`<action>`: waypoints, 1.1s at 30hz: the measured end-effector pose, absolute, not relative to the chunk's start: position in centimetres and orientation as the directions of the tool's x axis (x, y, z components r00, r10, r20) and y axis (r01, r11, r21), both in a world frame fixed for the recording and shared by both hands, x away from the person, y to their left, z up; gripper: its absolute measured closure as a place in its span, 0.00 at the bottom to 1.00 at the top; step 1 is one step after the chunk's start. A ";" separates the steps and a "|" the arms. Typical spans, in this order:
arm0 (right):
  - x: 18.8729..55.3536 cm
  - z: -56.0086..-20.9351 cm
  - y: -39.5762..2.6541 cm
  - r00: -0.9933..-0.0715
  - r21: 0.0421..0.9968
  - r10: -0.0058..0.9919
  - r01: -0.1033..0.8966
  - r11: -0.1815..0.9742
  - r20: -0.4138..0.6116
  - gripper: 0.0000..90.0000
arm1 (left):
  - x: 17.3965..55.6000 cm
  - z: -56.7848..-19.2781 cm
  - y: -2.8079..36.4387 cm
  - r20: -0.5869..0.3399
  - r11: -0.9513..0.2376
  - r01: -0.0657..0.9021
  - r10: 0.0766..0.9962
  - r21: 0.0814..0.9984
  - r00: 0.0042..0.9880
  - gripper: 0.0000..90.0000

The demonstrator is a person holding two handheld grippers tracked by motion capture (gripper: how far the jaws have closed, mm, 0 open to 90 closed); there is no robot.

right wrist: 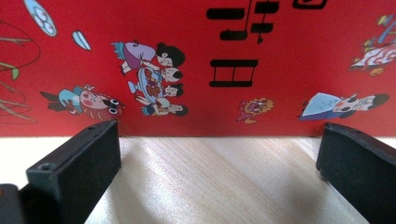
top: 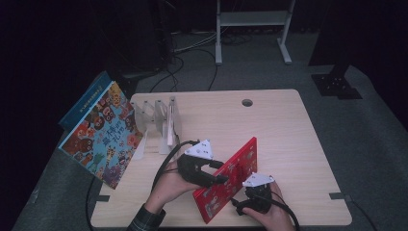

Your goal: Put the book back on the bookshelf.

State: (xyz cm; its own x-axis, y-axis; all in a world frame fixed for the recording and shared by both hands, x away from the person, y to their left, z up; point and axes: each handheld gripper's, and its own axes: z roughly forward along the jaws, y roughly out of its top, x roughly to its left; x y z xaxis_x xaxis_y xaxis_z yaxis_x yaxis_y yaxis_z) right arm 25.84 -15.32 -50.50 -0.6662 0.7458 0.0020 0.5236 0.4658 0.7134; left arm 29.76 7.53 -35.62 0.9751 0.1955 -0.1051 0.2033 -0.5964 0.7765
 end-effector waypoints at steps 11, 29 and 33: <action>25.8 -50.5 -15.3 -0.660 0.711 0.751 0.531 0.461 0.006 0.00 | 30.0 -35.0 7.4 -0.008 -0.691 0.216 0.291 0.690 0.957 0.73; 26.0 -50.5 -15.8 -0.666 0.710 0.746 0.529 0.464 0.009 0.00 | 31.9 -33.7 8.0 0.009 -0.728 0.197 0.268 0.657 0.963 0.88; 26.5 -50.3 -16.8 -0.662 0.722 0.750 0.521 0.455 0.006 0.14 | 31.9 -33.6 8.1 0.006 -0.738 0.187 0.251 0.649 0.968 0.88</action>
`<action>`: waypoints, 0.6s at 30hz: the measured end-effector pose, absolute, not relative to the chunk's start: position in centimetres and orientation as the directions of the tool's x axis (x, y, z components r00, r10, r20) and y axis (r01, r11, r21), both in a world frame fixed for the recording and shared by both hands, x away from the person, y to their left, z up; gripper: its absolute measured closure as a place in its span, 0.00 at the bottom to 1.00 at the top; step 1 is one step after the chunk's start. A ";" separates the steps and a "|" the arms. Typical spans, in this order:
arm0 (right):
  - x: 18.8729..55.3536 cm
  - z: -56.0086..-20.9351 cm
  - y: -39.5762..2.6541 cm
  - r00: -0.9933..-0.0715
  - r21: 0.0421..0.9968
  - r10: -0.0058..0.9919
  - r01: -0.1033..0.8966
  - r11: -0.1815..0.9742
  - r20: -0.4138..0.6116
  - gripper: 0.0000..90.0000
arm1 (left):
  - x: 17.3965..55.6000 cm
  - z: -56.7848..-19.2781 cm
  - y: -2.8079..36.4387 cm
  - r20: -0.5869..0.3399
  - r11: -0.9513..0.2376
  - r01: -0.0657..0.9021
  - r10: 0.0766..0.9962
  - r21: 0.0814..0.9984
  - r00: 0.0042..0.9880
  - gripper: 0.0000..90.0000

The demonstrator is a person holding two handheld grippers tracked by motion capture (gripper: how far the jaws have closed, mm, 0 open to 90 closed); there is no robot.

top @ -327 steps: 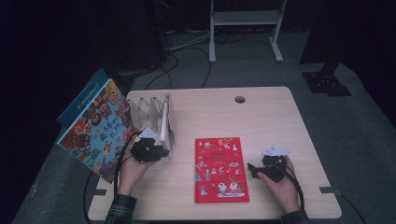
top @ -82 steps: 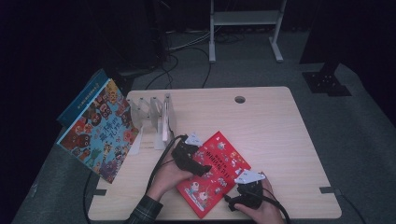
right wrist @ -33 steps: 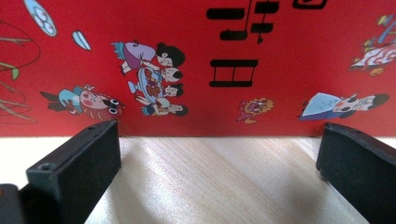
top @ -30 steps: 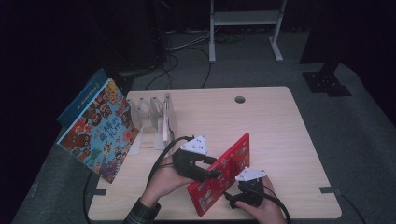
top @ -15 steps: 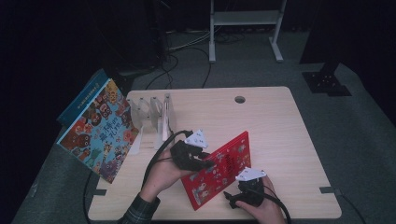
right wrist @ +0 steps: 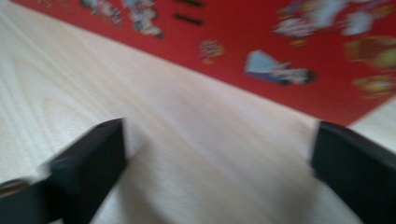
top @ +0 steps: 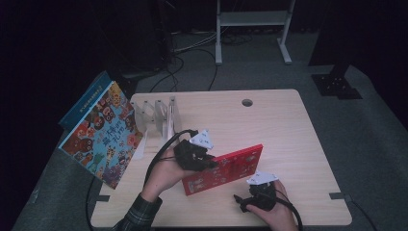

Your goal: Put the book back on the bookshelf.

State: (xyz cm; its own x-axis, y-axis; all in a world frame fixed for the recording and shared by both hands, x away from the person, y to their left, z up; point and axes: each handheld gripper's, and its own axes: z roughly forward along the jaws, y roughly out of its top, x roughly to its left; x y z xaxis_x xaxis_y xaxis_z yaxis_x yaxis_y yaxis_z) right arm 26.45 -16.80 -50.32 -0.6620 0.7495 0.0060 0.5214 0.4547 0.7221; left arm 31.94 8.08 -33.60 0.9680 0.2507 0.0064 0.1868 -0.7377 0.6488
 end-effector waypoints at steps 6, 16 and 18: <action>27.6 -49.8 -18.5 -0.632 0.732 0.775 0.536 0.420 0.019 0.17 | 32.2 -33.5 9.1 -0.017 -0.744 0.175 0.214 0.645 0.977 0.88; 27.1 -49.8 -17.4 -0.709 0.762 0.705 0.472 0.444 0.029 0.23 | 32.1 -33.5 10.5 -0.043 -0.750 0.161 0.174 0.641 0.984 0.88; 26.9 -49.9 -17.1 -0.711 0.756 0.703 0.464 0.462 0.007 0.22 | 32.2 -33.5 10.5 -0.052 -0.753 0.157 0.161 0.639 0.986 0.86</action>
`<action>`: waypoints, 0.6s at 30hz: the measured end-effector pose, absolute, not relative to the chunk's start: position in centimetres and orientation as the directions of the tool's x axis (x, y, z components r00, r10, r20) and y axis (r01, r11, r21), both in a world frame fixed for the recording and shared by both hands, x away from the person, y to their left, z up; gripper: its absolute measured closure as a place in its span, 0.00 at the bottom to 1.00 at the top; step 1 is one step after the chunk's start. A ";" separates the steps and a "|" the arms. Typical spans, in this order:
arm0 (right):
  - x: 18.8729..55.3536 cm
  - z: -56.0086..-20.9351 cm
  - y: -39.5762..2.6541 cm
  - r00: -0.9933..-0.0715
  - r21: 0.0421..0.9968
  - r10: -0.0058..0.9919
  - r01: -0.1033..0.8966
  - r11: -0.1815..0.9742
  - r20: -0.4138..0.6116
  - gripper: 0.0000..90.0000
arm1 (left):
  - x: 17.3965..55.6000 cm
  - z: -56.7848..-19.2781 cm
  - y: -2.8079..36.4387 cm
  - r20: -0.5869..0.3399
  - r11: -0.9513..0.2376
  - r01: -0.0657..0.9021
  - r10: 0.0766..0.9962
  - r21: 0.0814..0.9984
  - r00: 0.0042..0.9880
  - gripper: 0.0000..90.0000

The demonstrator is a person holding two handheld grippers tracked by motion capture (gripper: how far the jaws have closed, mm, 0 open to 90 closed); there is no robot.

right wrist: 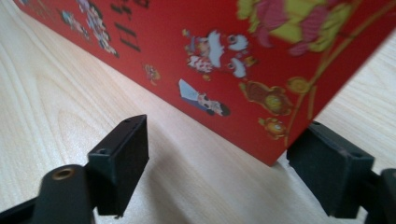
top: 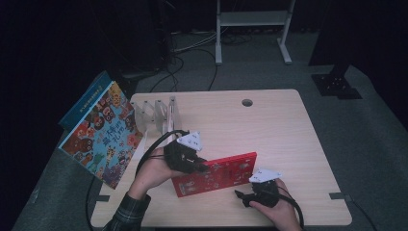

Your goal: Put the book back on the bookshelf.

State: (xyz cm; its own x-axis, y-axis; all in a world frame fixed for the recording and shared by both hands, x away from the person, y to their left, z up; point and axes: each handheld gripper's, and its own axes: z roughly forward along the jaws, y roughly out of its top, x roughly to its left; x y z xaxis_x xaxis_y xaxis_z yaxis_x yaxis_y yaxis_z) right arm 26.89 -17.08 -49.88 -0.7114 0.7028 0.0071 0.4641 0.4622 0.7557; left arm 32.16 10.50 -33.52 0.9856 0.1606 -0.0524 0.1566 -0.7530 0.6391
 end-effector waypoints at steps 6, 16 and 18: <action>26.5 -50.0 -16.7 -0.718 0.752 0.696 0.466 0.466 0.014 0.23 | 32.6 -33.3 9.2 -0.029 -0.784 0.139 0.152 0.605 0.988 0.78; 26.0 -50.1 -15.8 -0.733 0.751 0.680 0.456 0.478 0.012 0.21 | 33.0 -33.3 5.6 -0.011 -0.817 0.094 0.107 0.568 0.994 0.75; 25.8 -50.1 -15.6 -0.735 0.751 0.677 0.460 0.474 0.024 0.22 | 33.0 -33.3 4.6 -0.004 -0.823 0.077 0.091 0.563 0.996 0.76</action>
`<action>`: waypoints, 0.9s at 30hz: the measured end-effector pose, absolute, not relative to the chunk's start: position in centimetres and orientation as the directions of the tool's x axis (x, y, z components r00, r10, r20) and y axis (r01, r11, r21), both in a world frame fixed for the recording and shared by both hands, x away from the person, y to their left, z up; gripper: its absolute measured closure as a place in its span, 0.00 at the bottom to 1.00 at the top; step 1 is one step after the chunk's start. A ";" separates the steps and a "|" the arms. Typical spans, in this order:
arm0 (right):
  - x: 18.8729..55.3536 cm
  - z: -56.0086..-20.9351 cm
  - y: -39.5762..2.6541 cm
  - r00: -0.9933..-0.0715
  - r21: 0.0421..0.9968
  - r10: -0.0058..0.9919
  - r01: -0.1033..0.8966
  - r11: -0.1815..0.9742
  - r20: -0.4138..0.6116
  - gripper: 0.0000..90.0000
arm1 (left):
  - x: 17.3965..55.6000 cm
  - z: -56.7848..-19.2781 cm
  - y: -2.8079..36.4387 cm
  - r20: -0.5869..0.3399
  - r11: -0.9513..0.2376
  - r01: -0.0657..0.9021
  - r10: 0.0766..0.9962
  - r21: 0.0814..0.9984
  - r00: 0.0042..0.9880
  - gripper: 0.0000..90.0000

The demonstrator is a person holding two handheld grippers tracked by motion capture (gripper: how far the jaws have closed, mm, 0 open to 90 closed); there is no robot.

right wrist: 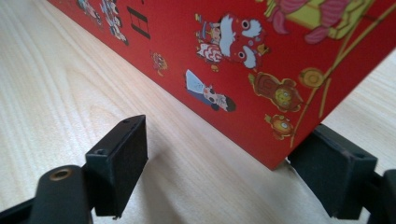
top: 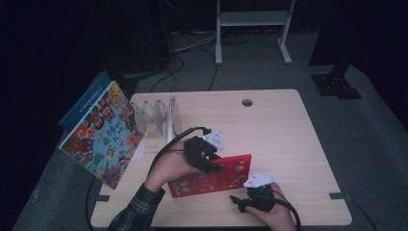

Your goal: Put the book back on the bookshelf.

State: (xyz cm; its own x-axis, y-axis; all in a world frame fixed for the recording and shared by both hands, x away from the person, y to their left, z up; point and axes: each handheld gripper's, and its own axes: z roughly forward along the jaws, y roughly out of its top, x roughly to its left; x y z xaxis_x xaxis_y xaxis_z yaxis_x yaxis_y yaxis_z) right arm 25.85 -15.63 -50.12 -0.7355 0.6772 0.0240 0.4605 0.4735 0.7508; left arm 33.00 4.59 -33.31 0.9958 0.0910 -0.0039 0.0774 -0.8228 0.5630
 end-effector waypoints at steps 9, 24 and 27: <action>25.7 -50.2 -15.4 -0.749 0.753 0.662 0.435 0.494 -0.002 0.22 | 33.1 -33.8 1.8 0.002 -0.849 0.054 0.065 0.526 0.998 0.76; 25.8 -50.3 -15.4 -0.754 0.745 0.656 0.432 0.508 -0.010 0.22 | 33.3 -34.1 -0.4 0.018 -0.887 0.044 0.059 0.460 0.998 0.82; 25.8 -50.3 -15.5 -0.755 0.746 0.656 0.432 0.507 -0.009 0.23 | 33.3 -34.1 -0.4 0.000 -0.888 0.054 0.061 0.457 0.998 0.85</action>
